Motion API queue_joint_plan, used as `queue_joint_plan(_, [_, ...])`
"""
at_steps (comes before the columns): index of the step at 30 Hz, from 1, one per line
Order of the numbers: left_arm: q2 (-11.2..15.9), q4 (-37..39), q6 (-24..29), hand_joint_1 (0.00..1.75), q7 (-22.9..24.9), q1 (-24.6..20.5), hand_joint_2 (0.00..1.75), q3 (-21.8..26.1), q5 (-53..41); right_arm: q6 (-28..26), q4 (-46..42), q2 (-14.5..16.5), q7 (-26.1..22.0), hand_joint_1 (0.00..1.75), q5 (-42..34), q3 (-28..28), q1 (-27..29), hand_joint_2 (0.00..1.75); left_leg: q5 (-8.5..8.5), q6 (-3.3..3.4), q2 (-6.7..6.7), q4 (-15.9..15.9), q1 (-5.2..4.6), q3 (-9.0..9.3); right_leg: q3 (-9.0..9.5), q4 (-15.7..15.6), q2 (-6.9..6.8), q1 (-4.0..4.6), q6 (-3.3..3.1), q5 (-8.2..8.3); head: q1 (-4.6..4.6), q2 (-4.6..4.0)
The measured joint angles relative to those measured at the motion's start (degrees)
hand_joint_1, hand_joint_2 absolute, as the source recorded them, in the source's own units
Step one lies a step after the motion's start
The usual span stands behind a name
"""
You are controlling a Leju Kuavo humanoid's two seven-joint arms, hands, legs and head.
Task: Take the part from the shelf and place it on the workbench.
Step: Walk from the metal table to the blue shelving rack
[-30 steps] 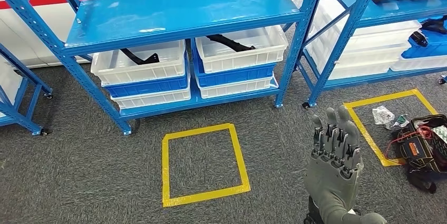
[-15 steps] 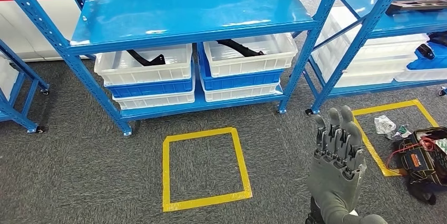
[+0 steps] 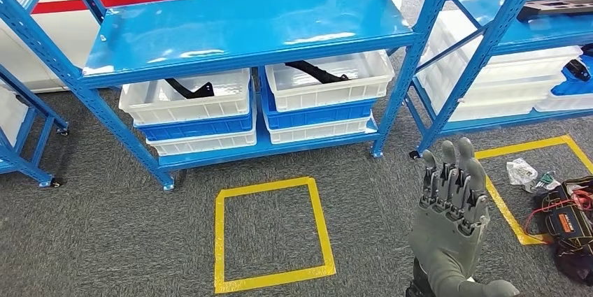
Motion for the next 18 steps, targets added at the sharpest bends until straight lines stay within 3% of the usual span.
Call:
queue_joint_plan(1, [0.04, 0.0, 0.01, 0.0, 0.01, 0.08, 0.0, 0.0, 0.01, -0.01, 0.04, 0.0, 0.0, 0.0, 0.0, 0.02, 0.0, 0.0, 2.04, 0.06, 0.05, -1.39, 0.01, -0.13, 0.59, 0.0, 0.07, -0.03, 0.13, -0.45, -0.01, 0.0])
queue_joint_plan(3, [0.14, 0.01, 0.07, 0.0, 0.01, 0.15, 0.0, 0.0, 0.01, -0.07, 0.08, 0.01, 0.0, 0.0, -0.01, 0.14, -0.06, 0.0, 7.45, 0.39, 0.26, -8.76, 0.0, 2.32, 1.88, -0.04, 0.15, -0.12, 0.54, -1.48, -0.02, 0.0])
queue_joint_plan(5, [0.2, 0.04, 0.15, 0.0, 0.01, 0.12, 0.0, 0.0, 0.01, -0.32, 0.11, -0.02, 0.0, 0.0, -0.01, 0.4, -0.25, 0.0, 9.75, 0.92, 0.38, -14.44, -0.27, 4.82, 2.71, -0.25, 0.18, 0.21, 1.22, -2.5, 0.03, 0.0])
queue_joint_plan(8, [0.28, 0.14, 0.21, 0.0, 0.15, 0.18, 0.0, 0.0, 0.01, -1.02, 0.18, -0.08, 0.0, 0.0, 0.0, 0.81, -0.52, 0.0, 9.2, 2.15, 0.13, -16.08, -0.57, 6.06, 4.05, -0.49, 0.21, 0.53, 2.65, -2.56, 0.05, 0.0])
queue_joint_plan(10, [0.33, 0.2, 0.23, 0.0, 0.26, 0.23, 0.0, 0.0, -0.01, -1.26, 0.21, -0.16, 0.0, 0.0, 0.0, 0.95, -0.71, 0.0, 9.0, 3.09, -0.03, -16.65, -0.42, 7.41, 3.73, 1.29, 0.22, 0.56, 3.03, -3.16, 0.15, -0.01])
queue_joint_plan(12, [0.43, 0.23, 0.26, 0.0, 0.29, 0.24, 0.0, 0.0, -0.01, -1.31, 0.28, -0.26, -0.01, 0.0, 0.0, 1.08, -0.96, 0.0, 8.5, 3.78, -0.13, -16.93, -0.39, 8.42, 0.35, 7.27, 0.23, 0.55, 2.71, -5.37, 0.43, -0.01])
queue_joint_plan(14, [0.49, 0.27, 0.27, 0.0, 0.31, 0.28, 0.0, 0.0, -0.01, -1.33, 0.45, -0.39, -0.01, 0.0, -0.03, 1.19, -1.05, 0.0, 7.81, 4.09, -0.23, -16.94, -0.58, 8.93, -4.72, 14.29, 0.24, 0.58, 2.56, -7.61, 0.64, 0.0])
queue_joint_plan(15, [0.48, 0.29, 0.27, 0.0, 0.32, 0.34, 0.0, 0.0, 0.0, -1.36, 0.56, -0.46, -0.01, 0.0, -0.07, 1.25, -1.04, 0.0, 7.42, 4.11, -0.3, -16.94, -0.67, 9.32, -6.44, 15.77, 0.23, 0.59, 2.75, -7.73, 0.65, 0.0])
queue_joint_plan(16, [0.47, 0.31, 0.3, 0.0, 0.35, 0.39, 0.0, 0.0, 0.01, -1.38, 0.67, -0.52, 0.0, 0.0, -0.13, 1.32, -1.05, 0.0, 7.01, 4.07, -0.39, -16.94, -0.73, 9.85, -7.02, 15.0, 0.23, 0.63, 3.1, -6.72, 0.66, 0.0])
queue_joint_plan(18, [0.45, 0.35, 0.35, 0.0, 0.4, 0.43, 0.0, 0.0, 0.01, -1.44, 0.81, -0.62, 0.0, 0.0, -0.3, 1.49, -1.1, 0.0, 6.05, 3.83, -0.59, -16.95, -0.77, 11.17, -5.35, 7.81, 0.23, 0.8, 3.86, -1.92, 0.69, 0.0])
